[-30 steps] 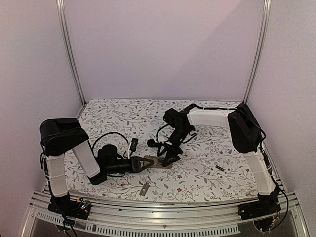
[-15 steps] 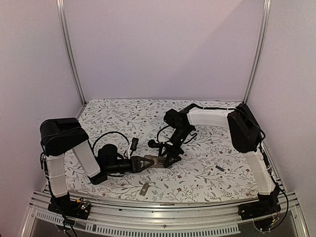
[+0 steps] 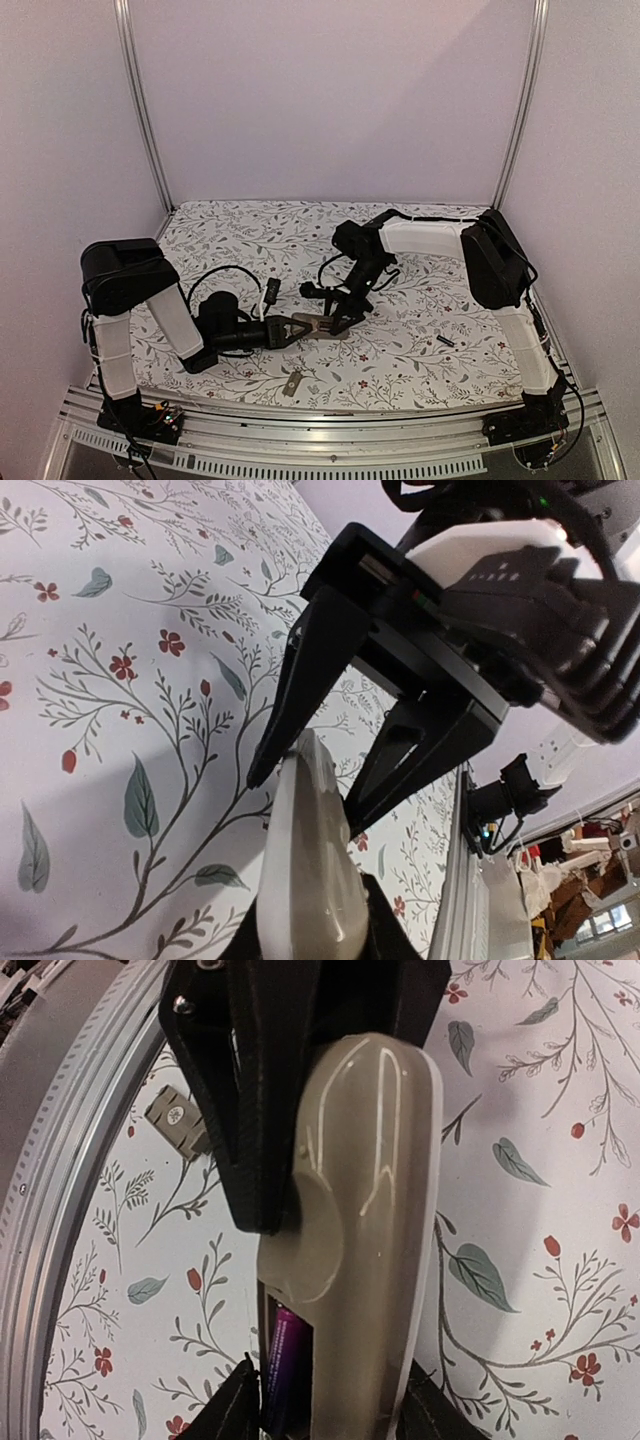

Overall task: Load the batteries into the remote control
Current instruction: Press the battery in the battery compartment.

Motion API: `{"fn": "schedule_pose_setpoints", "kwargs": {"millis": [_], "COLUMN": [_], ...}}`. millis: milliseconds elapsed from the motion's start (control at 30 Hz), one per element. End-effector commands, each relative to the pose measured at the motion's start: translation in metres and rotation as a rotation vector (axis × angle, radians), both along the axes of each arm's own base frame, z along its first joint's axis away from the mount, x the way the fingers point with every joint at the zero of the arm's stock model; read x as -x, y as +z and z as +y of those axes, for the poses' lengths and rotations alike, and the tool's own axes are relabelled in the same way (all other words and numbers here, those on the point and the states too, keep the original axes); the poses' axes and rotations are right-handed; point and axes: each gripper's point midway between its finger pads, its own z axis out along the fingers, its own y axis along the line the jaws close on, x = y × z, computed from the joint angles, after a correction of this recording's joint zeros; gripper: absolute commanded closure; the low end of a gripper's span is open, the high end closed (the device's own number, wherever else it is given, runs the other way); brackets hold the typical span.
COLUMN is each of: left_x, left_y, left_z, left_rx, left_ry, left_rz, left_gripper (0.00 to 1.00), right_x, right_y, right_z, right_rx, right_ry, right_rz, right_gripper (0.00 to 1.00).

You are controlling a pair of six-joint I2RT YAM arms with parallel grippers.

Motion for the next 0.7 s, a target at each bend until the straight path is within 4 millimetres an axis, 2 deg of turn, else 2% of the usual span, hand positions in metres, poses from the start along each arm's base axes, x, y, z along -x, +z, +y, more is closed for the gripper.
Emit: {"fn": "schedule_pose_setpoints", "kwargs": {"millis": [0,133,267,400,500,567,667], "left_x": [-0.002,-0.002,-0.002,-0.002,-0.003,-0.002,-0.003], "left_y": [0.029,0.031,0.031,0.030,0.030,0.030,0.029], "left_z": [-0.007,-0.008,-0.010,-0.009,-0.009,-0.009,-0.008], "left_rx": [0.077,0.078,0.076,0.074,0.073,0.073,0.070], "left_ry": [-0.017,-0.019,-0.025,-0.022,-0.017,-0.015,-0.007], "left_rz": [-0.093,-0.099,-0.101,-0.099,-0.100,-0.097,-0.093], "left_gripper": [1.00,1.00,1.00,1.00,1.00,1.00,1.00], "right_x": [-0.003,-0.003,0.000,0.002,0.006,0.008,0.010], "right_y": [0.013,0.008,0.006,0.001,-0.002,-0.002,0.008], "right_z": [0.004,0.005,0.008,0.009,0.008,0.007,0.009], "right_rx": [-0.039,-0.039,-0.044,-0.022,-0.007,-0.003,-0.023], "right_ry": [0.005,0.003,0.007,0.005,0.002,-0.006,-0.016], "right_rz": [-0.007,0.007,0.017,0.016,0.023,0.022,0.007], "right_gripper": [0.61,0.71,0.74,0.67,0.57,0.50,0.46]}}
